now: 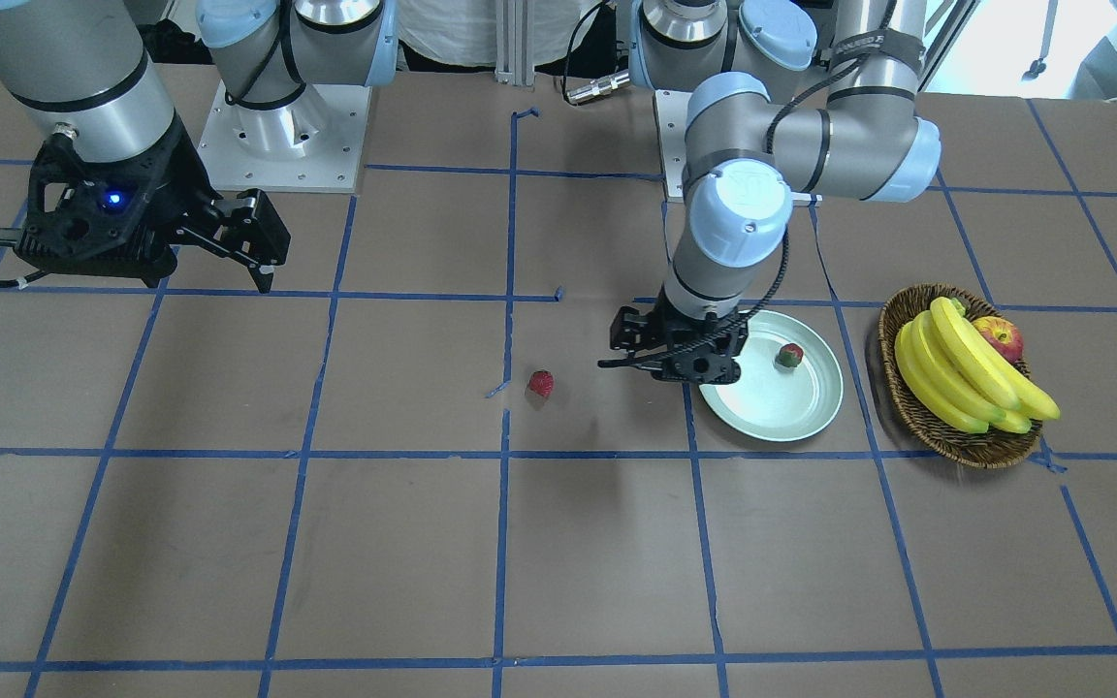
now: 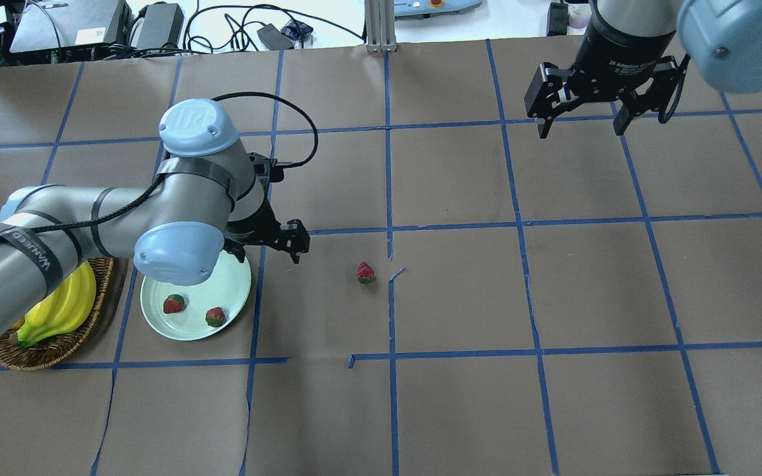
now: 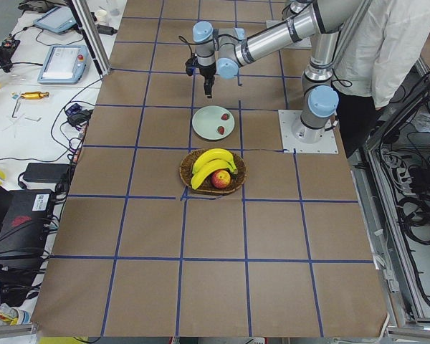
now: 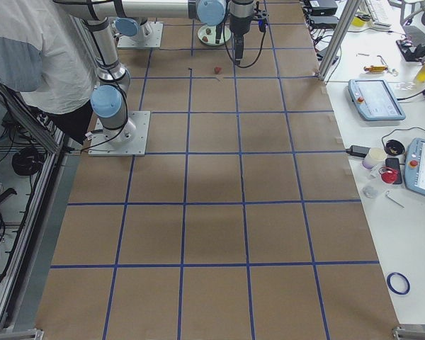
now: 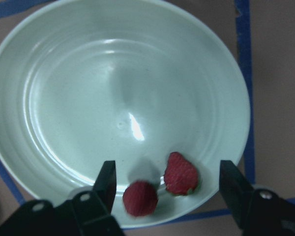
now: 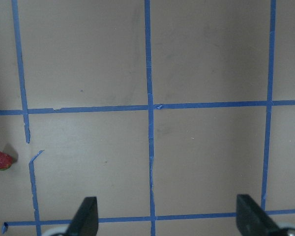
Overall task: Collect all strawberries into plate
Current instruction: 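Reach the left gripper to the last strawberry and grasp it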
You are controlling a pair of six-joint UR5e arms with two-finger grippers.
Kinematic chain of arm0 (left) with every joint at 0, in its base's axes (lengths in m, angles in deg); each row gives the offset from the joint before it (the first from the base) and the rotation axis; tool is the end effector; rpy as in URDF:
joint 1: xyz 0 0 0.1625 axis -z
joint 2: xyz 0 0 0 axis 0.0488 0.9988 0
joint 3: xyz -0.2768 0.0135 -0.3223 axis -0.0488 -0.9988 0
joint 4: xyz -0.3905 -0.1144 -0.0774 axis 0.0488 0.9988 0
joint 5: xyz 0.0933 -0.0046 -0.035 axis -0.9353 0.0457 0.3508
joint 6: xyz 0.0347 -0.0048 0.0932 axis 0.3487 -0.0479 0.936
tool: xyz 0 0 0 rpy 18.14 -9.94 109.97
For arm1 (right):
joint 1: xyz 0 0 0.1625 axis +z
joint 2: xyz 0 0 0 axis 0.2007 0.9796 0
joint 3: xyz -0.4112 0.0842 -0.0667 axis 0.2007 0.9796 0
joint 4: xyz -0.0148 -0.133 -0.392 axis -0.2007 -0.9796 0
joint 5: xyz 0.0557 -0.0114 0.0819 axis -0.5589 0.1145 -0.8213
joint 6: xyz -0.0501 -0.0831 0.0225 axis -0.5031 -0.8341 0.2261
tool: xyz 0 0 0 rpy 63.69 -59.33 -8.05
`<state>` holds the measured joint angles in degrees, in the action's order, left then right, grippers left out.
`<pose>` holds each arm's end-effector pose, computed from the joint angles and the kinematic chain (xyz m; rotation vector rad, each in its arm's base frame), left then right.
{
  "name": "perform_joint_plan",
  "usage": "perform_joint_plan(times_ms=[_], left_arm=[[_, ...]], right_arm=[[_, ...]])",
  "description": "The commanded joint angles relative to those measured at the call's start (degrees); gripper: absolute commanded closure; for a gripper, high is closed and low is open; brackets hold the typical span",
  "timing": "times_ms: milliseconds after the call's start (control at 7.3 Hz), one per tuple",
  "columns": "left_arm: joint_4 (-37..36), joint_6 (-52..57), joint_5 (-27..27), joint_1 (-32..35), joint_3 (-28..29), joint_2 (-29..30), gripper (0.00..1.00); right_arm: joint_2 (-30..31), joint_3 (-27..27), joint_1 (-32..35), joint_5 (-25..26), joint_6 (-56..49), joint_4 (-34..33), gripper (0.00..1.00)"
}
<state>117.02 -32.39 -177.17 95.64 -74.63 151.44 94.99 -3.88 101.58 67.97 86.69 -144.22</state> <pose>-0.2078 -0.4797 0.2492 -0.0189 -3.1303 -0.1023 0.1311 -0.5220 0.4824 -0.0333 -3.1184 0.0037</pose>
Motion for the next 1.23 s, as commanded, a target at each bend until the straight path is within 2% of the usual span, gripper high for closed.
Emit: perform_joint_plan(times_ms=[0,411,548,685,822,1096], left_arm=[[-12.3,-14.6,4.1,8.2,1.2,6.1,0.09],[-14.4,-17.2,3.1,11.7,1.3,10.7,0.16],[-14.3,-17.3,3.1,12.2,1.1,11.2,0.29],[-14.2,-17.5,2.9,12.7,1.0,11.5,0.35],[-14.2,-17.4,2.3,12.7,1.1,11.6,0.48],[-14.2,-16.3,0.6,12.7,1.3,11.8,0.83]], right_arm=[[0.0,-0.3,0.0,0.0,0.0,0.0,0.00],[-0.1,-0.4,0.0,0.0,0.0,-0.1,0.00],[-0.1,-0.4,0.0,0.0,0.0,0.0,0.00],[-0.1,-0.4,0.0,0.0,0.0,-0.1,0.00],[-0.2,-0.4,0.0,0.0,0.0,-0.1,0.00],[-0.2,-0.4,-0.1,-0.2,0.0,-0.2,0.00]])
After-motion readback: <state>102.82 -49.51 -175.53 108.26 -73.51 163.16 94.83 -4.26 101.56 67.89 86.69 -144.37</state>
